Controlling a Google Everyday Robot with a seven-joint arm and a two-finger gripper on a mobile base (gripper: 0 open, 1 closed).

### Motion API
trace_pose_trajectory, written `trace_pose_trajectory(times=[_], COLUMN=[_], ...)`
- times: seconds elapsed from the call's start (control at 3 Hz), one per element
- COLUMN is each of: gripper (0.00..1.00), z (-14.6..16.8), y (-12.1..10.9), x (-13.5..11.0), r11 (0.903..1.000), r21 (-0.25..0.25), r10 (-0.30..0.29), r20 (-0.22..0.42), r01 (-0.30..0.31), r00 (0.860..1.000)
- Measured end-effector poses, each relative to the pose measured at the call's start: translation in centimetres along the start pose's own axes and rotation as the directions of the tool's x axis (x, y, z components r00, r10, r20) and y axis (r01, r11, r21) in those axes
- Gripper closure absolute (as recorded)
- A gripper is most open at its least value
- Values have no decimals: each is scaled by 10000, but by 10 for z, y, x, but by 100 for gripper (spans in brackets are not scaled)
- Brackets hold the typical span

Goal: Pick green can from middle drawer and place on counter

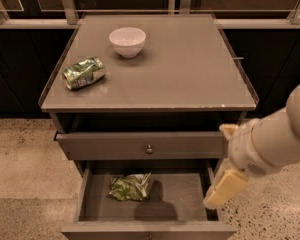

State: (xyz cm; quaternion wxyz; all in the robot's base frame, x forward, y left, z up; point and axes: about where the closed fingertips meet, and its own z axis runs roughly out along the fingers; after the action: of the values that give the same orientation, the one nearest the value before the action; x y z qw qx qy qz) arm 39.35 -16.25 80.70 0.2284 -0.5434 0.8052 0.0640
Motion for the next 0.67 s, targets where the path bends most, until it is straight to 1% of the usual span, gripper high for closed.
trace_pose_trajectory(times=[0.33, 0.67], gripper=[0, 0], z=[66, 63], y=[19, 19], x=[6, 6], r11=[9975, 9985], r21=[-704, -527], r10=[-127, -166], r20=[-296, -270], r01=[106, 152], r00=[9995, 9995])
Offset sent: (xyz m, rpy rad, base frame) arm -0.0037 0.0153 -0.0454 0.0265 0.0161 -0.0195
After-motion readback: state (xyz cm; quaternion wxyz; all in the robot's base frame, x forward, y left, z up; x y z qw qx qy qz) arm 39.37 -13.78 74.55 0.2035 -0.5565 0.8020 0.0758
